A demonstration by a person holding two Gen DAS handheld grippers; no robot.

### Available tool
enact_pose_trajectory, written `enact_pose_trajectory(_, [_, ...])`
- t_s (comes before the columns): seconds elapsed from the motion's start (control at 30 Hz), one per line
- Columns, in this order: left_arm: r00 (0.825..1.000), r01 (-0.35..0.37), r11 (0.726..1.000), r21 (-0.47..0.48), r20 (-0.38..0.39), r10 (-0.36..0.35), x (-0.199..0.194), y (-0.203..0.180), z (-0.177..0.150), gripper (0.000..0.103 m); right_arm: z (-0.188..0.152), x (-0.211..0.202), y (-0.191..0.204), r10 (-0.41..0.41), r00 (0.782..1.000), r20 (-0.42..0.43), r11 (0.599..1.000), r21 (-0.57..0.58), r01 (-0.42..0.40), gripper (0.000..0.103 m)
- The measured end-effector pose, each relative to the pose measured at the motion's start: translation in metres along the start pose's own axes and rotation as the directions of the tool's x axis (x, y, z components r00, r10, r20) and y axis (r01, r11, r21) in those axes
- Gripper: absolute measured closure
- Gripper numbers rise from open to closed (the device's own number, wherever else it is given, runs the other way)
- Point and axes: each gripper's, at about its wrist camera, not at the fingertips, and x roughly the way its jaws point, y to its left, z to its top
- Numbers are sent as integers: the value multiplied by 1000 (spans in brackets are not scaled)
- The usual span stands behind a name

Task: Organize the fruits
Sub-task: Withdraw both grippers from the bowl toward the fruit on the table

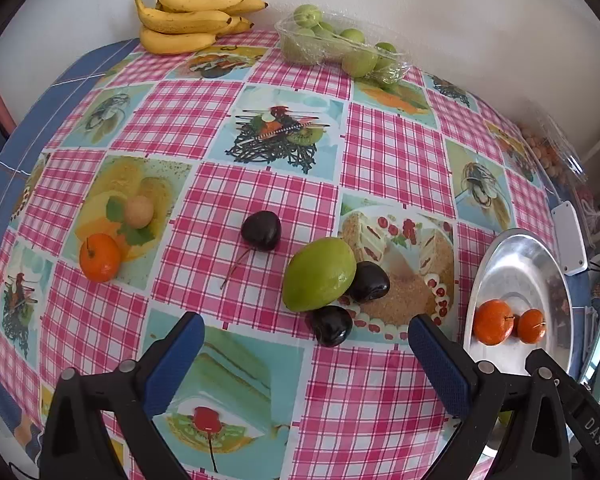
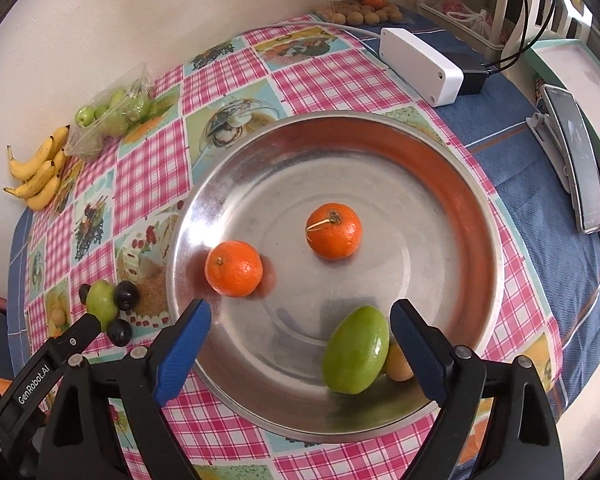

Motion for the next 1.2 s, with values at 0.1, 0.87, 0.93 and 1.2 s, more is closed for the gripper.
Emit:
enact_pose_trajectory(0.1, [1000,10,1000,6,-5,-10,0,1,0,0,0,1,4,0,1000,4,1000,-11,0,11])
enact_pose_trajectory(0.87, [998,-6,998,58,62,2,-21,47,21,0,-11,1,78,97,995,6,983,-156,-95,11])
enact_pose_trajectory(0.93, [998,-32,996,78,56,28,-20,51,23,0,-14,3,87,101,995,-5,980,-174,-100,11])
enact_pose_trajectory(1.2, [999,-44,997,69,28,42,-22,79,31,0,-30,19,129,134,989,-69,960,-240,-147,11])
